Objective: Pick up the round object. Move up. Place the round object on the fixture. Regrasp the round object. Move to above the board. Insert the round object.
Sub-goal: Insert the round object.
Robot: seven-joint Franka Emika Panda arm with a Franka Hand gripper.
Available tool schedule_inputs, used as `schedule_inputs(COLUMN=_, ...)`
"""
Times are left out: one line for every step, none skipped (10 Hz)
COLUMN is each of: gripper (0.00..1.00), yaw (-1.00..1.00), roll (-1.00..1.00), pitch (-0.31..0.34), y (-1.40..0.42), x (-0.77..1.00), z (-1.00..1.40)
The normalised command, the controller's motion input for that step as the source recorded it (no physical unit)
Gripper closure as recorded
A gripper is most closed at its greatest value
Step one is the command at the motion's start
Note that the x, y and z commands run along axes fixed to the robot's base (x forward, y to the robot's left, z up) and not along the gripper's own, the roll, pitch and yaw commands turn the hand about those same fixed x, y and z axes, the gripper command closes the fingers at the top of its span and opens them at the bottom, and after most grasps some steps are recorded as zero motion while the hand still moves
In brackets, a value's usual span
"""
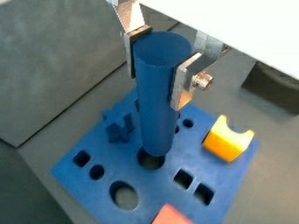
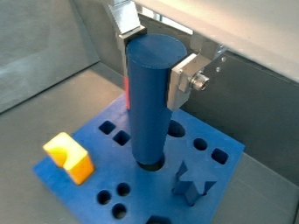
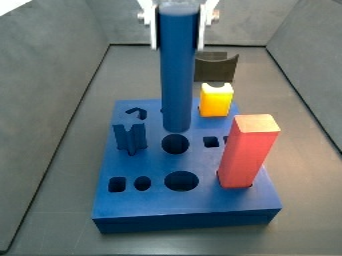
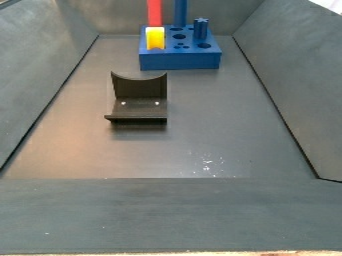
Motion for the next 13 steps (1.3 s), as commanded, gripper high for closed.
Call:
schedule_inputs(gripper=1.00, yaw=0.00, roll=0.20, pitch=0.000, y=-0.29, x=0.00, z=-0.30)
schedule_inputs(gripper=1.00, yaw=0.00, roll=0.17, pitch=0.000, y=-0.23, x=0.00, z=-0.34)
schedule_inputs(gripper=1.00, yaw=0.00, roll=0.16, pitch=0.000, y=-0.21, x=0.00, z=-0.35)
schedule_inputs(gripper=1.00, yaw=0.00, roll=0.15, pitch=0.000, y=-0.16, x=0.09, z=-0.29)
schedule_inputs(gripper=1.00, yaw=0.00, roll=0.17, pitch=0.043, y=-0.08, x=0.17, z=-0.15)
schedule_inputs(gripper=1.00, yaw=0.00, roll=0.18, pitch=0.080, y=0.00, x=0.17, z=-0.05)
schedule_inputs(gripper=1.00, yaw=0.00, roll=0.18, pitch=0.099, y=0.00, x=0.16, z=0.00)
schedule_inputs(gripper=1.00, yaw=0.00, roll=0.21, pitch=0.106, y=0.00, x=0.06, z=0.00)
schedule_inputs(gripper=1.00, yaw=0.00, roll=0.19, pitch=0.090, y=0.01, x=0.00, z=0.00)
schedule_inputs(gripper=1.00, yaw=0.00, roll=0.17, pitch=0.080, y=0.00, x=0.00, z=0.00)
schedule_inputs(gripper=1.00, yaw=0.00, roll=0.13, pitch=0.066, y=0.00, x=0.00, z=-0.02)
schedule_inputs(gripper=1.00, yaw=0.00, roll=0.09, pitch=0.047, y=0.00, x=0.09, z=-0.05)
schedule_inputs(gripper=1.00, yaw=0.00, roll=0.07, pitch=0.077, y=0.00, x=0.23, z=-0.09)
